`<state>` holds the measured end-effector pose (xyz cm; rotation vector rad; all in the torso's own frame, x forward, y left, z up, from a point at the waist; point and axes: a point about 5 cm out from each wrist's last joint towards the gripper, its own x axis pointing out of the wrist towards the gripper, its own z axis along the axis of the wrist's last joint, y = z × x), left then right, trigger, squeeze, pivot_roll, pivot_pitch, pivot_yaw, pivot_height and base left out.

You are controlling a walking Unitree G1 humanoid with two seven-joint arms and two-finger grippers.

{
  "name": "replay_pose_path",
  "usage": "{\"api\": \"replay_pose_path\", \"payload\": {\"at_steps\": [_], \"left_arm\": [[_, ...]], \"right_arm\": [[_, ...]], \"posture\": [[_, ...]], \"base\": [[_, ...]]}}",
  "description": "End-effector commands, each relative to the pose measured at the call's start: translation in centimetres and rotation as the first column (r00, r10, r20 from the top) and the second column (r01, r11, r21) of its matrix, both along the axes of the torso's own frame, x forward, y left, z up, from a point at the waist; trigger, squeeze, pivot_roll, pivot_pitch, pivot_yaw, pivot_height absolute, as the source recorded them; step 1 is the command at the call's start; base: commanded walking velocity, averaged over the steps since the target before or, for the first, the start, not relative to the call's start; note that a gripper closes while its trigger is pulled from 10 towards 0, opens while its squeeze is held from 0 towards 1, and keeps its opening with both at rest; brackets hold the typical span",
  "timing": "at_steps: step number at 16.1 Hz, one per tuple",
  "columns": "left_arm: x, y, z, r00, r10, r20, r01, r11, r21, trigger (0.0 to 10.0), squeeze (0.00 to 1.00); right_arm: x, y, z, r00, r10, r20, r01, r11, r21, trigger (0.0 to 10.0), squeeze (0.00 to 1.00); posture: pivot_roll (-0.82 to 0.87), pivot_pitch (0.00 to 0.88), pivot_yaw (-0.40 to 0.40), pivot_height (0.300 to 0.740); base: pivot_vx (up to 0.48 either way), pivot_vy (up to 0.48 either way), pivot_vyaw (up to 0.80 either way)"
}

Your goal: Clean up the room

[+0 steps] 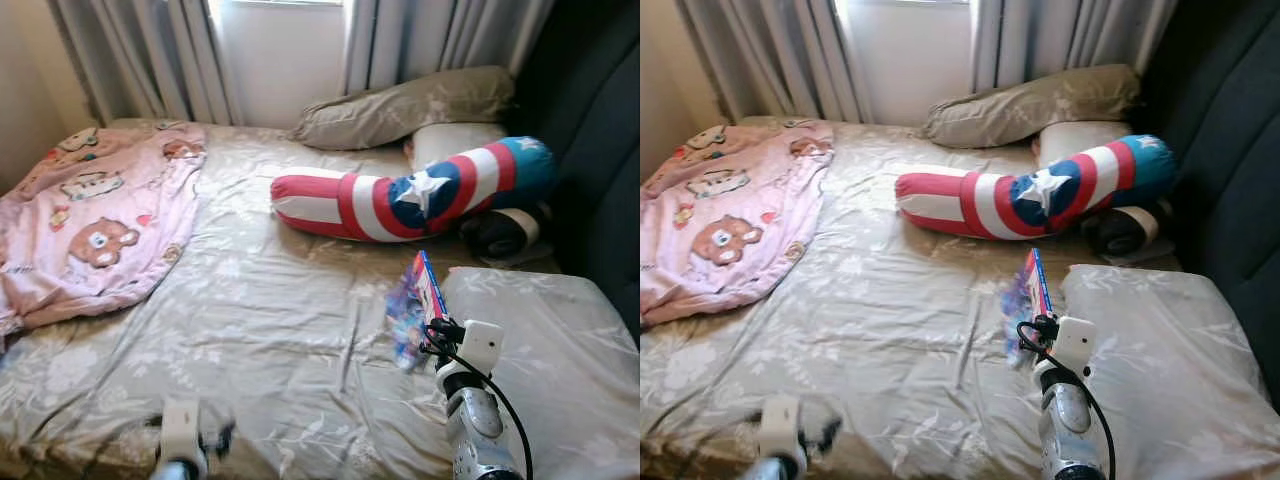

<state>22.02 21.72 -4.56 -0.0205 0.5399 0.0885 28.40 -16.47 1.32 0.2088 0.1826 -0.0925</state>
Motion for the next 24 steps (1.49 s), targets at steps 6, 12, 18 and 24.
{"api": "replay_pose_path", "payload": {"at_steps": [6, 12, 18, 24], "left_arm": [[4.4, -0.1, 5.5, 0.923, -0.029, 0.383, 0.02, 0.999, 0.028, 10.0, 0.0], [4.5, -1.6, 6.0, 0.905, -0.083, 0.418, 0.079, 0.996, 0.026, 10.0, 0.0], [4.7, -1.8, 6.7, 0.891, -0.096, 0.444, 0.096, 0.995, 0.023, 10.0, 0.0], [4.8, -1.0, 7.1, 0.892, -0.09, 0.443, 0.081, 0.996, 0.039, 10.0, 0.0]], "right_arm": [[-0.4, 0.3, 0.2, 0.998, 0.052, 0.045, -0.052, 0.999, -0.007, 10.0, 0.0], [-0.5, 0.6, 0.1, 0.998, 0.049, 0.039, -0.049, 0.999, -0.007, 10.0, 0.0], [-0.5, 0.2, 0.0, 0.999, 0.036, 0.022, -0.036, 0.999, -0.028, 10.0, 0.0], [-0.4, 0.4, -0.2, 1.0, 0.029, -0.007, -0.029, 0.999, -0.032, 10.0, 0.0]], "posture": [[0.05, 0.0, -0.037, 0.74], [0.05, 0.0, -0.032, 0.74], [0.05, 0.0, -0.029, 0.74], [0.05, 0.0, -0.023, 0.715]], "base": [[0.0, 0.0, 0.0], [0.0, 0.0, 0.0], [0.0, 0.0, 0.0], [0.0, 0.0, 0.0]]}}
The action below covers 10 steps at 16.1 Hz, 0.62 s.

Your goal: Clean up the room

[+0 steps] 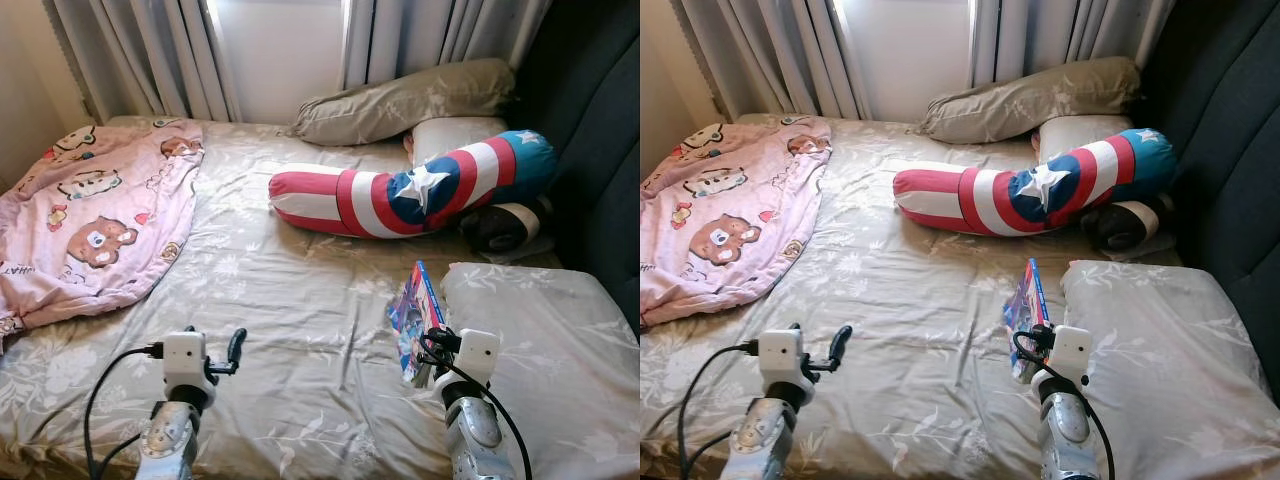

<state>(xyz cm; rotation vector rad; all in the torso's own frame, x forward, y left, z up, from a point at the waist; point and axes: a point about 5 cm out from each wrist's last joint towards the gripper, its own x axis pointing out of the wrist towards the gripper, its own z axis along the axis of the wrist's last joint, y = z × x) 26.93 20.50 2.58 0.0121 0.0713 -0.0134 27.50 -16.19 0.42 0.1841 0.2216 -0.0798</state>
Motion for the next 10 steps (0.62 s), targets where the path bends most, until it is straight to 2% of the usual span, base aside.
{"api": "replay_pose_path", "payload": {"at_steps": [1, 8, 10], "left_arm": [[-0.01, 0.32, 0.01, 1.0, 0.016, -0.008, -0.016, 1.0, -0.008, 10.0, 0.0], [-0.02, 0.72, -0.22, 0.999, 0.023, -0.029, -0.023, 1.0, -0.005, 10.0, 0.0], [-0.08, 0.68, -0.32, 0.999, 0.022, -0.033, -0.022, 1.0, -0.007, 10.0, 0.0]], "right_arm": [[0.55, 0.27, 0.79, 0.999, 0.016, 0.044, -0.016, 1.0, -0.007, 10.0, 0.0], [0.65, 0.47, 0.45, 1.0, 0.022, -0.003, -0.022, 0.999, -0.034, 10.0, 0.0], [0.68, 0.48, 0.5, 1.0, 0.022, 0.003, -0.022, 0.999, -0.029, 10.0, 0.0]], "posture": [[0.06, 0.0, -0.021, 0.71], [0.06, 0.0, -0.018, 0.71], [0.06, 0.0, -0.018, 0.685]], "base": [[0.0, 0.0, 0.0], [0.0, 0.0, 0.0], [0.0, 0.0, 0.0]]}}
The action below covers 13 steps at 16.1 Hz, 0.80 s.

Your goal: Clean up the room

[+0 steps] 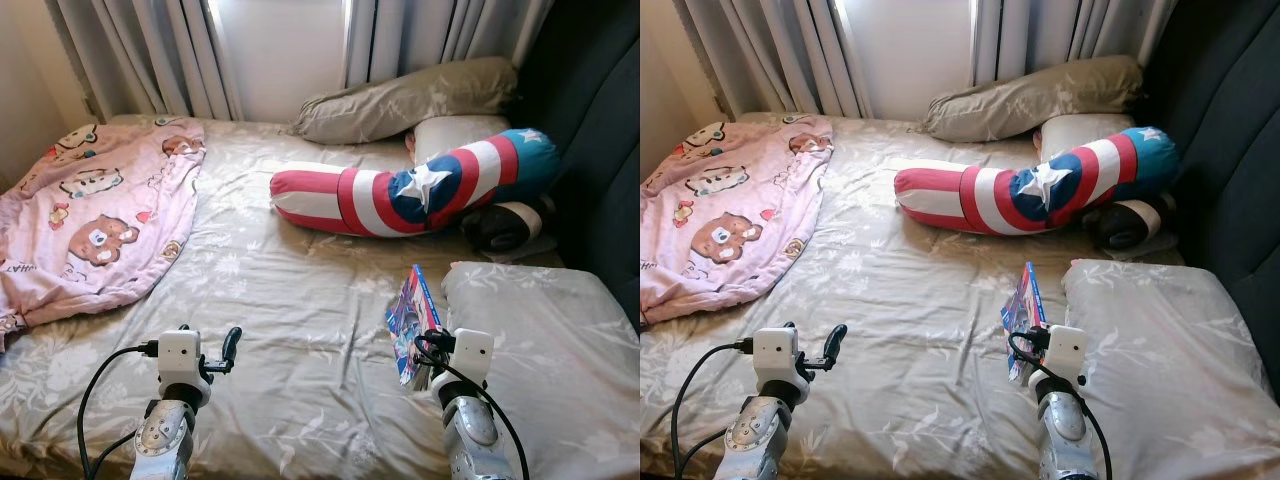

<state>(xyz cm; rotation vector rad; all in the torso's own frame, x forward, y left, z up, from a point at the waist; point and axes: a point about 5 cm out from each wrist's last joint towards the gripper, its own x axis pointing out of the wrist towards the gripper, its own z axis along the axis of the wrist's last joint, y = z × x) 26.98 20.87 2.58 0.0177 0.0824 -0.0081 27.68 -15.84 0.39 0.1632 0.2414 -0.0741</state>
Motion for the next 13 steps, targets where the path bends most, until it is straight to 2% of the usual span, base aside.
{"api": "replay_pose_path", "payload": {"at_steps": [1, 3, 13], "left_arm": [[-0.18, 0.34, -0.39, 1.0, 0.015, -0.025, -0.015, 1.0, -0.012, 10.0, 0.0], [-0.21, 0.39, -0.42, 1.0, 0.015, -0.026, -0.016, 1.0, -0.011, 10.0, 0.0], [-0.27, 0.28, -0.8, 0.999, 0.005, -0.044, -0.006, 1.0, -0.017, 10.0, 0.0]], "right_arm": [[0.48, 0.16, 0.56, 1.0, 0.008, 0.028, -0.008, 1.0, -0.008, 10.0, 0.0], [0.44, 0.21, 0.79, 0.999, 0.013, 0.052, -0.013, 1.0, -0.008, 10.0, 0.0], [0.29, 0.11, 0.5, 0.999, 0.007, 0.035, -0.007, 1.0, -0.004, 10.0, 0.0]], "posture": [[0.06, 0.001, -0.017, 0.67], [0.07, 0.002, -0.018, 0.665], [0.07, 0.0, -0.017, 0.665]], "base": [[0.0, 0.0, 0.0], [0.0, 0.0, 0.0], [0.0, 0.0, 0.0]]}}
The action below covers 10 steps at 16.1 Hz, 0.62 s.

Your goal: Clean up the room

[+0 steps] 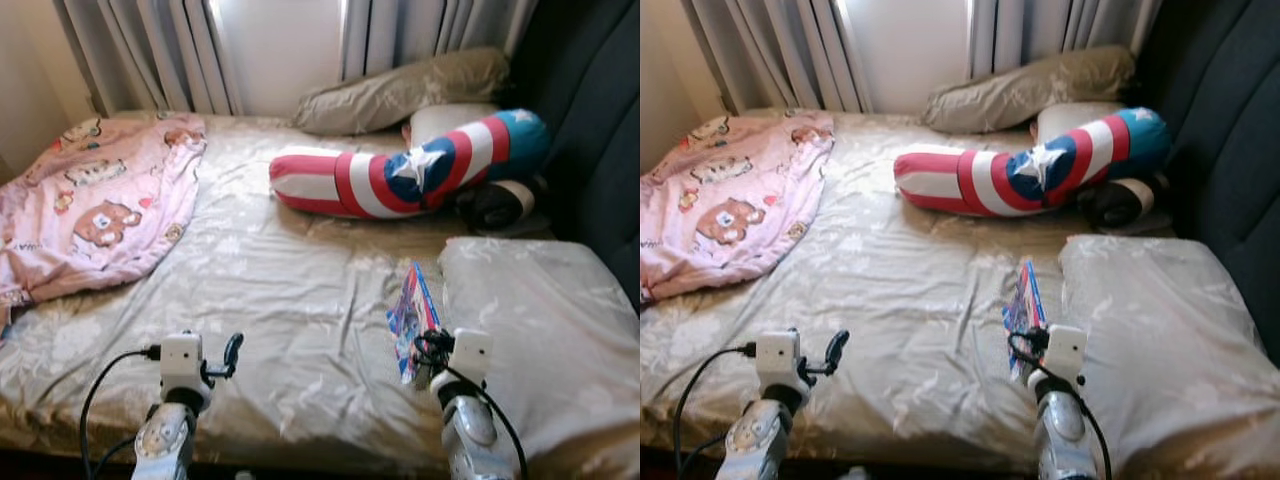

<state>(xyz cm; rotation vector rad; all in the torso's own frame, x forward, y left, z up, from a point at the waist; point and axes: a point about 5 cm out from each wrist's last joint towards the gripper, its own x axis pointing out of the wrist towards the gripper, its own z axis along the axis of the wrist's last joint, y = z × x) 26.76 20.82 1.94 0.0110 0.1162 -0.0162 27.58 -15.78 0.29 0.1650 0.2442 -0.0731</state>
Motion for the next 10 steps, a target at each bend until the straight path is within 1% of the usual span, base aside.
{"api": "replay_pose_path", "payload": {"at_steps": [1, 10], "left_arm": [[-0.08, 0.35, -0.21, 1.0, 0.013, -0.013, -0.013, 1.0, -0.01, 10.0, 0.0], [-0.08, 0.11, -0.58, 0.999, -0.004, -0.038, 0.003, 1.0, -0.023, 10.0, 0.0]], "right_arm": [[0.39, 0.11, 0.55, 0.999, 0.008, 0.032, -0.007, 1.0, -0.006, 10.0, 0.0], [0.47, 0.33, 0.59, 0.999, 0.023, 0.036, -0.024, 1.0, 0.01, 10.0, 0.0]], "posture": [[0.07, 0.0, -0.017, 0.665], [0.07, 0.0, -0.019, 0.665]], "base": [[0.0, 0.0, 0.0], [0.0, 0.0, 0.0]]}}
